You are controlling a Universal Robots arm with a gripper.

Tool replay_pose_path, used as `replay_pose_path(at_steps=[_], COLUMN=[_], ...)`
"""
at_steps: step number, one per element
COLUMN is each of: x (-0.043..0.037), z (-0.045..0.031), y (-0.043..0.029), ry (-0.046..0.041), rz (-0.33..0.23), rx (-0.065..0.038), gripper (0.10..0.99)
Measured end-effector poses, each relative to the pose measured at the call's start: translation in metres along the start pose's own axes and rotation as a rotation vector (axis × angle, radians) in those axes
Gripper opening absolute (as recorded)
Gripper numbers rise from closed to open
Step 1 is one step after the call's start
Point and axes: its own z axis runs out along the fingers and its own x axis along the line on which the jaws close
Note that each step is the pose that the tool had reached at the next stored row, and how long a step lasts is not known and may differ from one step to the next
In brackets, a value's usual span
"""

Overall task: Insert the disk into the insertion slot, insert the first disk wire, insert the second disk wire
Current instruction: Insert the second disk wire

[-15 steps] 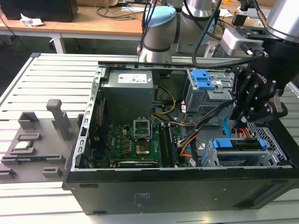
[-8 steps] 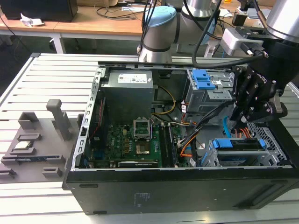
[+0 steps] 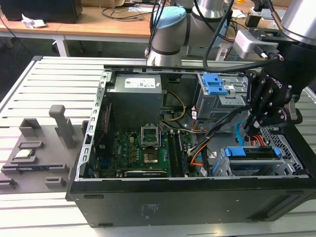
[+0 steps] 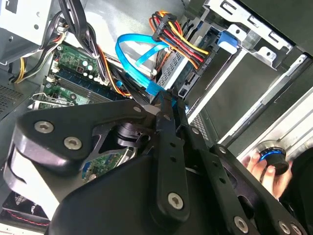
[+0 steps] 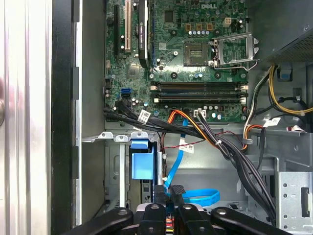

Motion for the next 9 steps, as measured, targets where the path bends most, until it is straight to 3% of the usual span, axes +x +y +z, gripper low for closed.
replay_pose_path(at_steps=[4,9], x=[0.0054,0.0097], z=[0.0014,0.0106], y=[-0.0001,-0.0028], ry=[-0.0001,-0.0001], rz=[0.0,0.0], rx=[0.0,0.0], gripper=[0.161,0.161])
